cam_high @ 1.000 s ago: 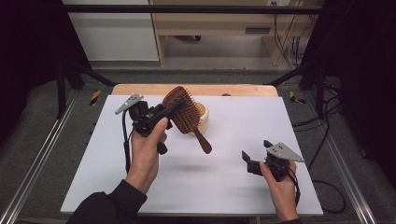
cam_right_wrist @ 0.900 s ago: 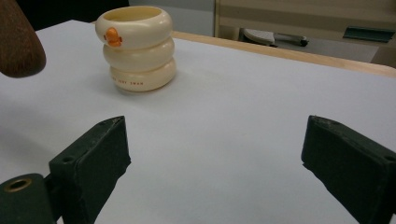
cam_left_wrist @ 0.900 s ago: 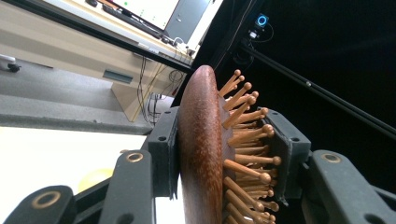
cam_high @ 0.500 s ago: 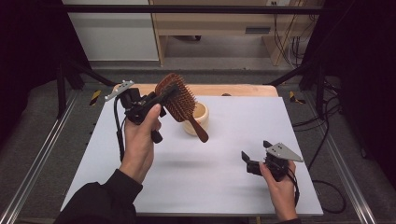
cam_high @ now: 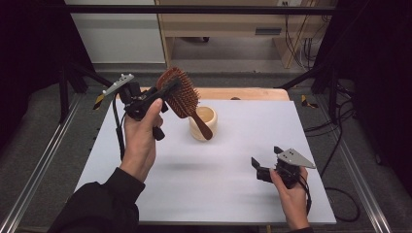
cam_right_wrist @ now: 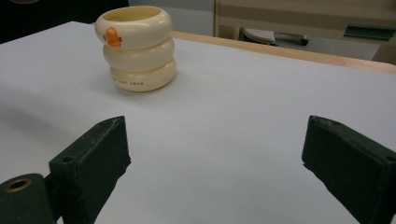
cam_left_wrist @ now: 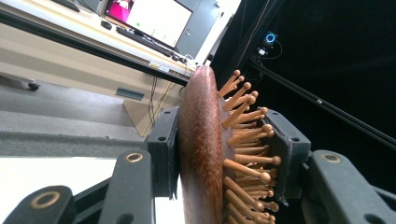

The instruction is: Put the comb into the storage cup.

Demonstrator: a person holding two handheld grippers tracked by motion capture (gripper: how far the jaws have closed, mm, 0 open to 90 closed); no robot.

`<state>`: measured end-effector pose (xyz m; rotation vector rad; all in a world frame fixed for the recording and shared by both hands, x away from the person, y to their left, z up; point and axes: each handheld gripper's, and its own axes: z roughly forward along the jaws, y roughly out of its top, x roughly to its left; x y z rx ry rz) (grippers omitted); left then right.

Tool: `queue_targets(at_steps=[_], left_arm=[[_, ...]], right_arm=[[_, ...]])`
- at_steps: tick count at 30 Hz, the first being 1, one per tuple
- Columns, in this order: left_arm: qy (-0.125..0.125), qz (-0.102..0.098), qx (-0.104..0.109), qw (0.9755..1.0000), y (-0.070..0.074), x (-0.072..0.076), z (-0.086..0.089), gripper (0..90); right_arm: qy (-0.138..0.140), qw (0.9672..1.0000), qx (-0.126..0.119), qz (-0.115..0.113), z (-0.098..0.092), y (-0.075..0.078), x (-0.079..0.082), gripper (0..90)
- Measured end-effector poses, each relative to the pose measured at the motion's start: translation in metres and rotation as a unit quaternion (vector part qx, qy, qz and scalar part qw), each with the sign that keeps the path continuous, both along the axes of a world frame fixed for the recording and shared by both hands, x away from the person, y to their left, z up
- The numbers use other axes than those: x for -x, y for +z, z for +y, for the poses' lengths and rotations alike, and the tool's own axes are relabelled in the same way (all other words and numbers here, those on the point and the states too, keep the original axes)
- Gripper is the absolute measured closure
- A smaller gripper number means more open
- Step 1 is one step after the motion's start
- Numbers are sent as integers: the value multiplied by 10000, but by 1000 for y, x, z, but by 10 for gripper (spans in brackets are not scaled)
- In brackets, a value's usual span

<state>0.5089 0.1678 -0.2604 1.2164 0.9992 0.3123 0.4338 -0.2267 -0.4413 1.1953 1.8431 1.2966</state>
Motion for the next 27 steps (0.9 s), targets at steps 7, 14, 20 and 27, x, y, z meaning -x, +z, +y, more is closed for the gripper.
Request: queue_targets(at_steps=[7,14,20,27], left_arm=[[35,-41,-18,10000,5,-2,1,522],[50,-30,-26,10000,7,-5,1,522],[84,-84,59,9999,15,-13,1,522],[111,-160,47,9998,19,-21,2,522]], right_arm=[[-28,10000,-31,-6,-1,0,0,75],[-21,10000,-39,-38,-1,1,0,74],[-28,10000,-53,-39,-2,1,0,75],[-29,10000,-66,-25,-1,0,0,74]])
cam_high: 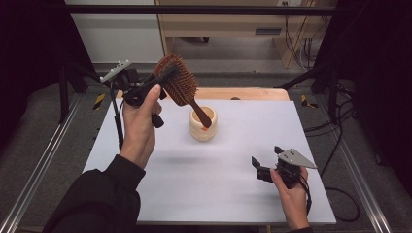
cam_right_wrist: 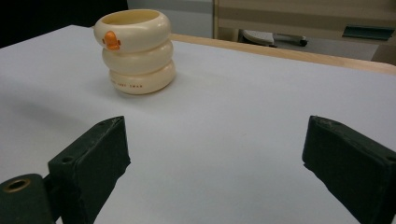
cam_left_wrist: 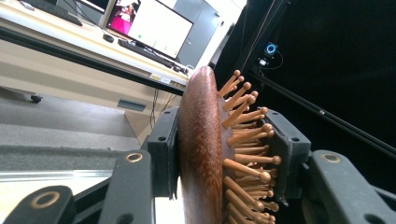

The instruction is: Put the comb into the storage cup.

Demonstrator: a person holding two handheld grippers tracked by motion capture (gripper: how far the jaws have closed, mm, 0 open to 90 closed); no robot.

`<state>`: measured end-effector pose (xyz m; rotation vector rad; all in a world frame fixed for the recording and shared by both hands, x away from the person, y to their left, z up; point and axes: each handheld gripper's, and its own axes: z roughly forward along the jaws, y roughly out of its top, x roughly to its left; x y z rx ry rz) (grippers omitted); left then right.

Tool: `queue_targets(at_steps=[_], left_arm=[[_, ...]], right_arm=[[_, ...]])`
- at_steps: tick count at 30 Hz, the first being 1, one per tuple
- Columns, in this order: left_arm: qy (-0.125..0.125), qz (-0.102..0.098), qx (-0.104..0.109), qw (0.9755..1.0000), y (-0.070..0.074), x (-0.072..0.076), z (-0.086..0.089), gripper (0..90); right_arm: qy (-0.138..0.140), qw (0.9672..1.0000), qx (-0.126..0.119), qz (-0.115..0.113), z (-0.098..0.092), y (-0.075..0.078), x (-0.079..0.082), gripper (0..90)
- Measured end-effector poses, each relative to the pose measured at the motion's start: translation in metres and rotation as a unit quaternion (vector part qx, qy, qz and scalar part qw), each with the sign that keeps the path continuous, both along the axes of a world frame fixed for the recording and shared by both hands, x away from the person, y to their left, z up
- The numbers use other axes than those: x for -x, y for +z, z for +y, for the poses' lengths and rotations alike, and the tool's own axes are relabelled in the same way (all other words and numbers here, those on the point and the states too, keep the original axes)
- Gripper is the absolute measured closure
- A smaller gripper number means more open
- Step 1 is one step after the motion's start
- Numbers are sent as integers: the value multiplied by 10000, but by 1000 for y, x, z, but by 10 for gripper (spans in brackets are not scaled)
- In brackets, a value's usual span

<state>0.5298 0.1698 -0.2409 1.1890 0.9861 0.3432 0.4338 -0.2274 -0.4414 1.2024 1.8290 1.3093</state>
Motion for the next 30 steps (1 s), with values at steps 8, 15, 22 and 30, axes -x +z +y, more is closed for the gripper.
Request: queue_targets(at_steps=[8,15,22,30], left_arm=[[47,-111,-6,9999,-2,-9,-3,523],[115,-35,106,9999,-7,-19,-4,523],[181,-13,110,9998,-10,-22,-5,522],[355,-52,216,9991,-14,-28,-9,521]], right_arm=[[7,10000,-27,-16,-1,0,-1,74],[-1,10000,-40,-14,-2,0,-2,74],[-10,10000,-82,-10,-2,0,-2,74],[17,10000,-78,-35,-2,0,-2,74]])
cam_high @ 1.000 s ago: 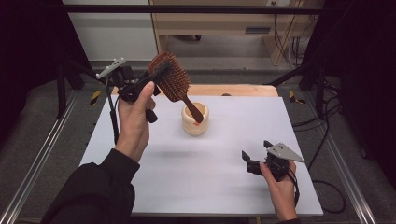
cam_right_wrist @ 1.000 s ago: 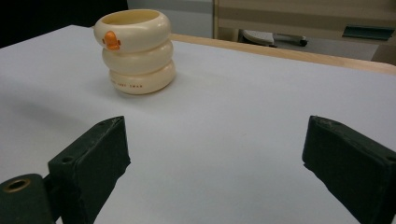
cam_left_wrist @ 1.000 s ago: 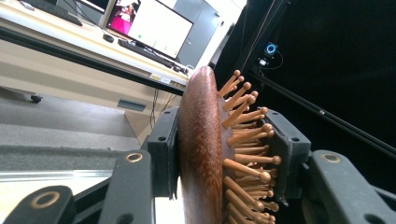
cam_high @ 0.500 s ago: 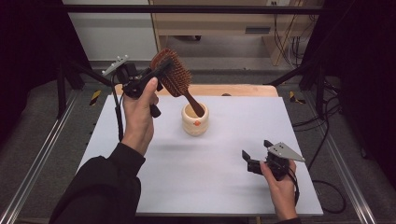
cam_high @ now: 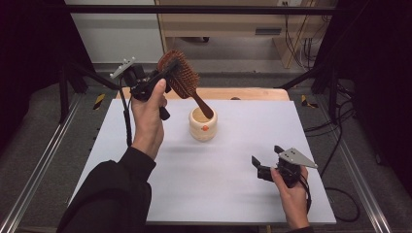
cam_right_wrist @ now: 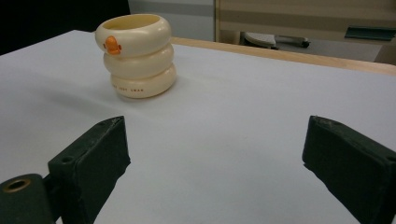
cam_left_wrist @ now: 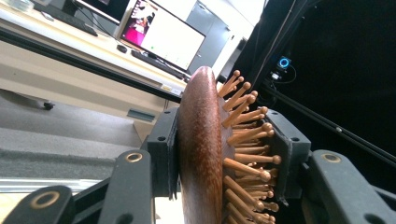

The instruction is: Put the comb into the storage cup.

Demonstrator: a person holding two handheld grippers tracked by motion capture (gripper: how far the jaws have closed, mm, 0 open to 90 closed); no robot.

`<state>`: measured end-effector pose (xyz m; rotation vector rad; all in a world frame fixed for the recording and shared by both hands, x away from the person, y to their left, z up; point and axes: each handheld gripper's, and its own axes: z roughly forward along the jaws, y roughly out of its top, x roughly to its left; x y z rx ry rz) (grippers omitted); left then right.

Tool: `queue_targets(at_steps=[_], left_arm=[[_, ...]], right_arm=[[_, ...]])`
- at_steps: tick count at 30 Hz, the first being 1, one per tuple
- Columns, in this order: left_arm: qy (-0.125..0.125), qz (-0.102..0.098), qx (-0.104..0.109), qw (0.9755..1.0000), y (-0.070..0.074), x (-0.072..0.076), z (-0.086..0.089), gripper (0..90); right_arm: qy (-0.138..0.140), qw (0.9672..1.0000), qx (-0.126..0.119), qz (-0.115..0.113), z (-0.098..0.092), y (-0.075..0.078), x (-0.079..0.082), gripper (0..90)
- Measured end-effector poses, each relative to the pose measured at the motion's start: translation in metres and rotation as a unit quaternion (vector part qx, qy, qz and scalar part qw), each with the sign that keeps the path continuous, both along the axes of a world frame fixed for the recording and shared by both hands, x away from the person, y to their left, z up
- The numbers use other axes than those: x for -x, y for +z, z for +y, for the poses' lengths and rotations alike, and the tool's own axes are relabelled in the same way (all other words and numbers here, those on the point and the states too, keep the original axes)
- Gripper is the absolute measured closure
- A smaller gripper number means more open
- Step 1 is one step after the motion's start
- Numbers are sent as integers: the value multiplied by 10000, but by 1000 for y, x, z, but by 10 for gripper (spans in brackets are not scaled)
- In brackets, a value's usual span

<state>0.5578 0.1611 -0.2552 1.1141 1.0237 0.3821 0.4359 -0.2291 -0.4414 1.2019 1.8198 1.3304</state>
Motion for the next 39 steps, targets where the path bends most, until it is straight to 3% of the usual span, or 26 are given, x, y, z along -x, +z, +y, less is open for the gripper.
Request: queue_targets(at_steps=[5,14,19,24,26,39], left_arm=[[111,3,17,9999,-7,-8,-3,521],[419,-173,-20,9990,-14,-16,-10,522],[528,-145,-17,9985,-19,-23,-9,521],[616,-94,-276,9977,-26,-29,-11,521],[662,-82,-526,9964,-29,-31,-14,521],[592,-42,-778,9952,-41,-37,-19,521]], right_arm=[[2,10000,-19,1,1,0,0,74],[31,10000,-61,-9,2,0,-2,74],[6,9999,-135,11,0,0,-3,74],[24,9999,-146,-4,0,0,-2,74],[30,9999,-145,-1,0,0,-2,74],[48,9999,-147,10,0,0,-2,73]])
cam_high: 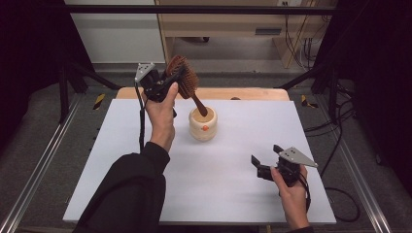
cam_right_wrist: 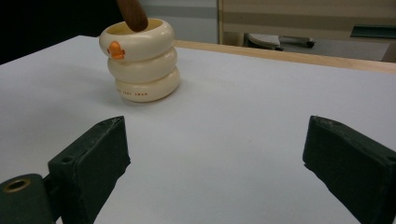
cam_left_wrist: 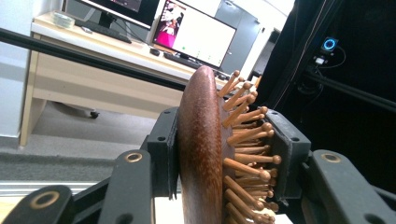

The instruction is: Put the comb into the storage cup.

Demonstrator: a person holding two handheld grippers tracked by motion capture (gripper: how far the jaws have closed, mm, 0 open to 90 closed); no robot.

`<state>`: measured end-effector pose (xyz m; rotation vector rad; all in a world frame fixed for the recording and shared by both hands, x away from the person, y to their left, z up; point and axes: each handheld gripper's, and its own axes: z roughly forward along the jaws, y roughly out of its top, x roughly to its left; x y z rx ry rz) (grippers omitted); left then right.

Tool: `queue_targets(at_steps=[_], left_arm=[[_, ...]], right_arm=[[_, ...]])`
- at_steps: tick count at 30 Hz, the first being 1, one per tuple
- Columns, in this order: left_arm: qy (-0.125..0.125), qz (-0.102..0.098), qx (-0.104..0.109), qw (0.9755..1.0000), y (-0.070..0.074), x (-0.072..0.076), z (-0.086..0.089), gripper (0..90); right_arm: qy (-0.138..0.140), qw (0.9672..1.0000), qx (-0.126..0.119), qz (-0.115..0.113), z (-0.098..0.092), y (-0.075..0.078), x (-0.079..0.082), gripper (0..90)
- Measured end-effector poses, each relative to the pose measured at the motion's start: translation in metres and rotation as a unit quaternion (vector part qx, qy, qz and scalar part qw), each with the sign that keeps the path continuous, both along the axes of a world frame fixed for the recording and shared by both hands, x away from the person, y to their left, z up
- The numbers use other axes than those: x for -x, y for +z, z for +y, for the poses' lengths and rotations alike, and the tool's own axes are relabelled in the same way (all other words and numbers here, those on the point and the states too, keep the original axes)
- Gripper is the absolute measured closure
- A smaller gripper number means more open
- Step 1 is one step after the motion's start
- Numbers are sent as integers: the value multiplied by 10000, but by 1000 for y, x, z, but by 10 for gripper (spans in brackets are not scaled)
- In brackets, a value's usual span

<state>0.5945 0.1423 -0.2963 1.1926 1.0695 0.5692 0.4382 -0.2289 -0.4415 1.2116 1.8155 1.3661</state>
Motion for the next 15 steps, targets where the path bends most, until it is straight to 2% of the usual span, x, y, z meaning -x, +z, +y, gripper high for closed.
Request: queue_targets(at_steps=[5,10,15], left_arm=[[8,41,-75,10000,-6,-1,-2,521],[15,118,-23,9999,-14,-2,-2,520],[-9,98,-27,9999,-16,-3,-3,521]], right_arm=[[-4,10000,-9,3,-1,0,0,72],[-16,10000,-31,1,-1,-1,1,72],[-15,10000,-25,4,-1,-1,0,72]])
